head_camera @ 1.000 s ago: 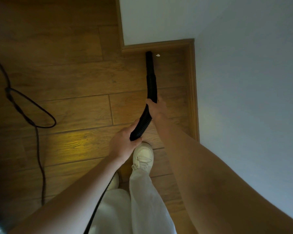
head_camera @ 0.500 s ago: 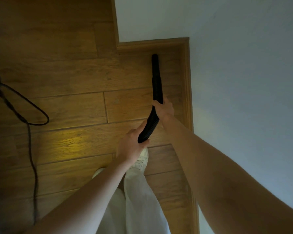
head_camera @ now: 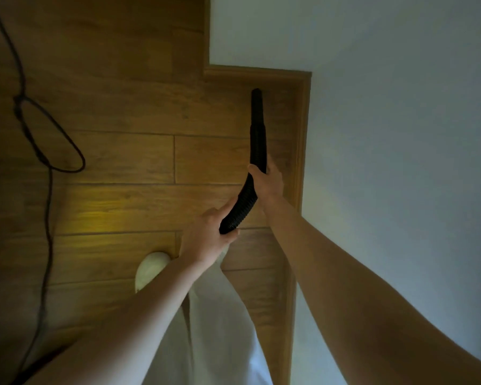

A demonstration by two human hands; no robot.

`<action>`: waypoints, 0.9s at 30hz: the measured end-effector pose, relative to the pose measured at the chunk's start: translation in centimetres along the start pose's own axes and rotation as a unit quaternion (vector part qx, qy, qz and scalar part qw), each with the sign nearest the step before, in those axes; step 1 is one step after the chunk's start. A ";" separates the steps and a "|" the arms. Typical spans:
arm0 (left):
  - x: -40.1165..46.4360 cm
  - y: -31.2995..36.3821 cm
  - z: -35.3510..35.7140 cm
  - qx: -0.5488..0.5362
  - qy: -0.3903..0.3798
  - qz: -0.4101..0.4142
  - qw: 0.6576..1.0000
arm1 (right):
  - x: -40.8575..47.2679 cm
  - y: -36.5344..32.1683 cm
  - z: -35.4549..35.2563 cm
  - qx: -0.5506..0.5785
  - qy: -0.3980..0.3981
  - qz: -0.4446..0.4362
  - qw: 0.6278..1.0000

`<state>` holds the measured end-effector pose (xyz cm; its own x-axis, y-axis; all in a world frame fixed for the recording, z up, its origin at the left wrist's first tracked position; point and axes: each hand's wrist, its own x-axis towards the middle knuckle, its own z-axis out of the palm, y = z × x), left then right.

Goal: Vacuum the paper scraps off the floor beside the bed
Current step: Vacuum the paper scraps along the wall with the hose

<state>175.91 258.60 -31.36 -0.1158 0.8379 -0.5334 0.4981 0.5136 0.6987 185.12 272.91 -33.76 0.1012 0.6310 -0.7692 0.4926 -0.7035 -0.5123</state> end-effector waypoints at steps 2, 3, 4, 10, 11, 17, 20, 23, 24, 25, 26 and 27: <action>-2.5 0.7 -0.6 -0.005 0.004 -0.002 1.000 | -2.6 -0.4 -0.7 -0.009 -0.024 -0.014 1.000; -3.8 1.1 -1.0 -0.006 0.008 -0.006 1.000 | -4.0 -0.8 -0.7 -0.017 -0.035 -0.018 0.999; -5.2 1.4 -1.5 -0.006 0.013 -0.013 1.000 | -5.5 -1.2 -0.6 -0.029 -0.044 -0.022 0.998; -16.0 3.3 -5.1 -0.052 0.060 -0.075 0.994 | -16.0 -2.9 2.4 -0.134 -0.105 -0.096 0.981; -18.1 3.4 -5.9 -0.056 0.068 -0.088 0.992 | -17.9 -2.8 3.1 -0.148 -0.116 -0.111 0.976; -30.5 1.8 -10.0 -0.011 0.136 -0.095 0.986 | -29.5 -1.9 5.6 -0.218 -0.112 -0.203 0.948; -37.0 -2.1 -11.6 0.097 0.209 -0.089 0.969 | -34.5 -1.2 5.4 -0.244 -0.082 -0.247 0.934; -44.2 -6.4 -12.2 0.182 0.239 -0.092 0.949 | -39.3 0.6 4.7 -0.288 -0.068 -0.279 0.914; -46.5 -7.8 -12.1 0.211 0.239 -0.097 0.943 | -40.8 1.5 4.4 -0.310 -0.068 -0.288 0.904; -48.7 -9.2 -11.8 0.239 0.233 -0.105 0.937 | -42.4 2.4 3.9 -0.332 -0.071 -0.297 0.893; -50.8 -10.4 -11.3 0.261 0.224 -0.118 0.931 | -43.8 3.5 3.4 -0.352 -0.075 -0.305 0.882; -52.9 -11.5 -10.7 0.276 0.214 -0.136 0.927 | -45.2 4.7 2.8 -0.369 -0.080 -0.315 0.871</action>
<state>167.12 210.36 -6.15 -0.5731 0.7491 -0.3323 0.7513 0.6422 0.1521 180.49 240.16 -2.48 -0.4831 0.7206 -0.4973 0.8337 0.2052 -0.5126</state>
